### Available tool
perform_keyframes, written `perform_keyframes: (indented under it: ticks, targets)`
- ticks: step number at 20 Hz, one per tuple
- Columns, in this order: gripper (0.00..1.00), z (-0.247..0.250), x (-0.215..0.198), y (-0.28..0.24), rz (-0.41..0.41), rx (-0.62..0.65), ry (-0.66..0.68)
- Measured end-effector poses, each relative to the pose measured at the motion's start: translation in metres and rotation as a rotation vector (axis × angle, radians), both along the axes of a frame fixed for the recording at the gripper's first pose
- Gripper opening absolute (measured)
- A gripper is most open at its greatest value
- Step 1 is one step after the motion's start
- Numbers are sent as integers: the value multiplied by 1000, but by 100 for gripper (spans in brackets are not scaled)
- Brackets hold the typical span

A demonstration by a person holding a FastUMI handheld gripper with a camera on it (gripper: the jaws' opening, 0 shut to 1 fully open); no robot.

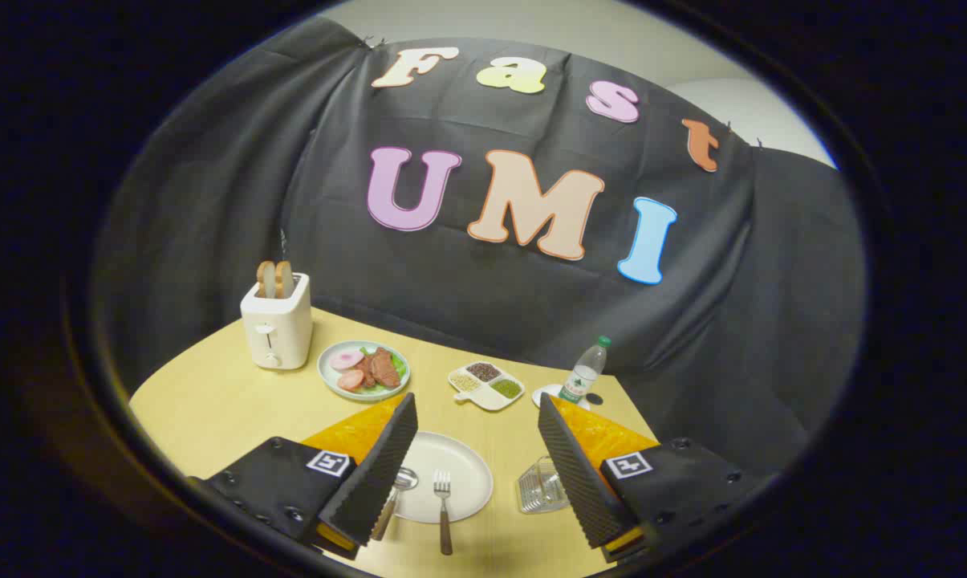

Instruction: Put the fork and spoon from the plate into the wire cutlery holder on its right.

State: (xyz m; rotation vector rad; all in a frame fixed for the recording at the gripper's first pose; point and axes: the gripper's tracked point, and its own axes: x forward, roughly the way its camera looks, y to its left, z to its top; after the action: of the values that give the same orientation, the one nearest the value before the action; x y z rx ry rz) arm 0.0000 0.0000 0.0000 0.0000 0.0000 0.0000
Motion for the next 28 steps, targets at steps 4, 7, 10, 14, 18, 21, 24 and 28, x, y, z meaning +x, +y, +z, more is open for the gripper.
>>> perform_keyframes:
  ticks: [4,7,10,14,18,21,24,28]
  targets:
    - [99,13,-5,9,21,26,-26]
    - [99,16,-12,12,25,24,-24]
    - [99,11,-20,21,45,21,-23]
    - [99,-2,-30,26,47,20,13]
    - [99,-21,-29,17,-5,25,99]
    - [99,-35,-27,16,-6,49,198]
    - [99,-65,-19,17,6,94,360]
    - [99,-117,-11,13,-5,68,598]
